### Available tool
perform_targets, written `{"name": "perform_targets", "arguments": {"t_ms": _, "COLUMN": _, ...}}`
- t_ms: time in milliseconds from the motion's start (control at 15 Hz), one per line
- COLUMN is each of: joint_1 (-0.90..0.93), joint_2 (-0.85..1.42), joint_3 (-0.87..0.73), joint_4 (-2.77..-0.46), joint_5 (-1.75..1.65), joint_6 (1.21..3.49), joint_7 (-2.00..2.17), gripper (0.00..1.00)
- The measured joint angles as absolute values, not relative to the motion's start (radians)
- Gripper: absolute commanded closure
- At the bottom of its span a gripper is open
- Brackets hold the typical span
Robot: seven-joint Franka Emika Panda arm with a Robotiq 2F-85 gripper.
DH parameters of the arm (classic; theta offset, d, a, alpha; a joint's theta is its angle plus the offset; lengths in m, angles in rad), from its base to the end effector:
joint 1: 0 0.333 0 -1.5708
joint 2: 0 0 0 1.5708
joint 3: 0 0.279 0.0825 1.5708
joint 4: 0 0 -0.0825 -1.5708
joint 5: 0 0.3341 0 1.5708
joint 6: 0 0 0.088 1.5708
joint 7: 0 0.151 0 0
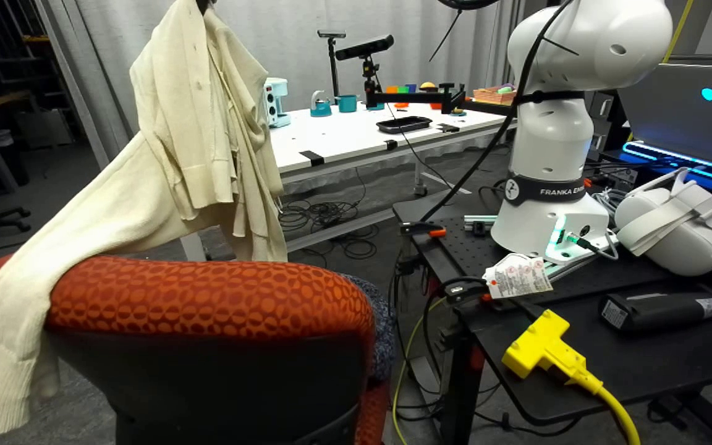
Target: Move the white jersey from the back of the chair to the seat of the chair
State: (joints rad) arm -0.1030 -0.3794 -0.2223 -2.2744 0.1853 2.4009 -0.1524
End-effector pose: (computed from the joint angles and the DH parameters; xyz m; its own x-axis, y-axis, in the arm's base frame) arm 0.4436 -0.1494 0.5017 0.8245 -0.2902 0.4858 -0.2293 -0.9562 -0.1822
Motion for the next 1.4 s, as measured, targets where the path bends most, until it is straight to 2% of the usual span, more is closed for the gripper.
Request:
{"name": "perform_targets", "arguments": {"t_ms": 67, "joint_1": -0.103, "joint_2": -0.380, "joint_3": -0.222, "joint_4": -2.274, "joint_5": 0.184, "joint_6": 2.384, "joint_7": -0.157, "gripper": 0.97}}
{"name": "perform_targets", "arguments": {"t_ms": 133, "joint_1": -0.103, "joint_2": -0.381, "joint_3": -0.223, "joint_4": -2.272, "joint_5": 0.183, "joint_6": 2.360, "joint_7": -0.165, "gripper": 0.64}}
{"name": "perform_targets", "arguments": {"t_ms": 267, "joint_1": -0.103, "joint_2": -0.383, "joint_3": -0.224, "joint_4": -2.263, "joint_5": 0.171, "joint_6": 2.290, "joint_7": -0.195, "gripper": 0.58}}
{"name": "perform_targets", "arguments": {"t_ms": 467, "joint_1": -0.103, "joint_2": -0.389, "joint_3": -0.226, "joint_4": -2.247, "joint_5": 0.126, "joint_6": 2.190, "joint_7": -0.247, "gripper": 0.34}}
{"name": "perform_targets", "arguments": {"t_ms": 800, "joint_1": -0.103, "joint_2": -0.435, "joint_3": -0.220, "joint_4": -2.371, "joint_5": 0.078, "joint_6": 2.174, "joint_7": -0.327, "gripper": 0.00}}
{"name": "perform_targets", "arguments": {"t_ms": 1400, "joint_1": -0.063, "joint_2": -0.441, "joint_3": -0.152, "joint_4": -2.460, "joint_5": 0.051, "joint_6": 2.177, "joint_7": -0.351, "gripper": 0.00}}
